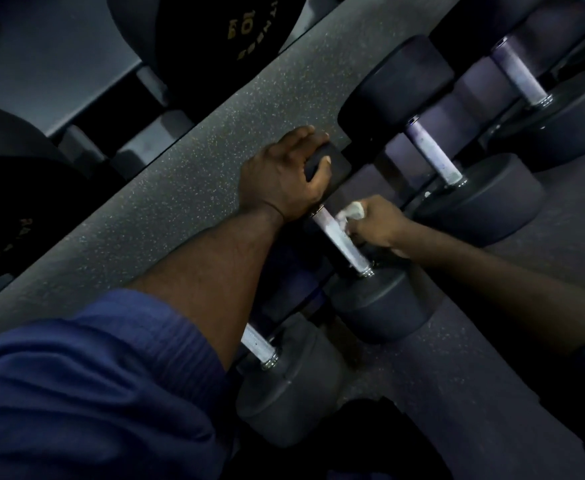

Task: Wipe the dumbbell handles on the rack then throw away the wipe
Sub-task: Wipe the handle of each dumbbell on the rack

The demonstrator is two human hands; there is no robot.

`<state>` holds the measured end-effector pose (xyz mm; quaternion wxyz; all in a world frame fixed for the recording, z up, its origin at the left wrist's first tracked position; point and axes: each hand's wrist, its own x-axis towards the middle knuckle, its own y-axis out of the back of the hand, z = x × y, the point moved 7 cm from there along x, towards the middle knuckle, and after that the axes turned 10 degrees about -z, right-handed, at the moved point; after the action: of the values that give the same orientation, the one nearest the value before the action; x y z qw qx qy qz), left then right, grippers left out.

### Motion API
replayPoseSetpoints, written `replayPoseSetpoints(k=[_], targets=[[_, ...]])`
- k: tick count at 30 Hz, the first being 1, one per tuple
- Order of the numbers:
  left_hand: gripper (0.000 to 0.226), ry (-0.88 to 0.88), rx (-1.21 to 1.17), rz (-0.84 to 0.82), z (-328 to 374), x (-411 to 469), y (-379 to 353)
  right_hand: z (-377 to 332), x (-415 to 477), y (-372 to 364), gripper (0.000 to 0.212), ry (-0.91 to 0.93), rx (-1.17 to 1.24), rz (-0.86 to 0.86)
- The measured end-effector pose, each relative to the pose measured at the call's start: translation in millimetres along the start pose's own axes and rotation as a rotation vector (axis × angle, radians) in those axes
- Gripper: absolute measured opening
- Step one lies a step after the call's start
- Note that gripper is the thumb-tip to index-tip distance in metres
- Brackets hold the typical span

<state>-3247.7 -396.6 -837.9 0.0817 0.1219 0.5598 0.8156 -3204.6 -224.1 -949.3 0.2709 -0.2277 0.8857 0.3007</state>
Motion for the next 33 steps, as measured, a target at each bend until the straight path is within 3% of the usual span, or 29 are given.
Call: replayPoseSetpoints(k=[2, 3, 5, 7, 9, 11, 15, 17, 20, 21, 25, 27, 31, 33], targets=[[0.047, 0.003, -0.002, 0.009, 0.7, 0.1, 3.1, 5.5, -7.7, 7.8, 0.003, -0.073, -0.346, -0.125], [0.047, 0.004, 0.003, 0.009, 1.8, 0.3, 3.1, 9.0, -9.7, 10.1, 0.007, -0.098, -0.395, -0.166], [0.046, -0.003, 0.006, 0.012, 1.9, -0.8, 1.8, 0.4, -7.1, 9.6, 0.016, -0.081, -0.261, -0.157], [0.045, -0.005, 0.001, 0.014, 0.6, 0.6, 0.4, -14.7, 4.2, 7.1, 0.021, -0.012, 0.046, -0.018], [0.045, -0.004, 0.000, 0.015, 0.0, 0.0, -0.2, -20.9, 10.8, 3.7, 0.019, 0.045, 0.138, 0.122], [0.045, 0.001, -0.003, 0.008, 0.1, 0.6, -0.4, -19.8, -4.4, 1.2, 0.010, 0.058, -0.073, 0.100], [0.044, 0.012, 0.029, 0.012, 0.5, -0.3, 1.2, -1.2, -30.2, -5.2, 0.024, 0.004, -0.594, -0.225], [0.045, 0.019, 0.029, 0.001, 0.0, -1.1, 1.3, -12.8, -23.3, -3.9, 0.009, 0.045, -0.485, -0.242], [0.046, 0.011, 0.049, -0.002, -1.1, -0.8, -1.9, -37.7, -7.4, 0.2, 0.030, 0.127, 0.134, -0.169], [0.047, 0.019, 0.048, -0.004, -2.6, -0.7, -0.3, -39.8, -7.8, -6.5, 0.034, 0.127, 0.229, -0.192], [0.048, 0.021, 0.023, -0.008, -1.3, 0.8, -1.0, -6.4, -21.3, -43.6, 0.031, -0.063, 0.033, -0.426], [0.048, 0.018, 0.020, -0.004, -0.1, 0.5, -0.3, 5.5, -18.8, -45.9, 0.018, -0.146, -0.064, -0.448], [0.050, 0.017, 0.026, -0.007, -2.2, -0.1, 0.6, -34.1, 7.6, -37.4, 0.029, -0.069, 0.249, -0.311], [0.051, 0.011, 0.036, 0.005, -0.6, -1.1, 0.2, -38.3, 18.5, -39.0, 0.038, -0.057, 0.429, -0.369]])
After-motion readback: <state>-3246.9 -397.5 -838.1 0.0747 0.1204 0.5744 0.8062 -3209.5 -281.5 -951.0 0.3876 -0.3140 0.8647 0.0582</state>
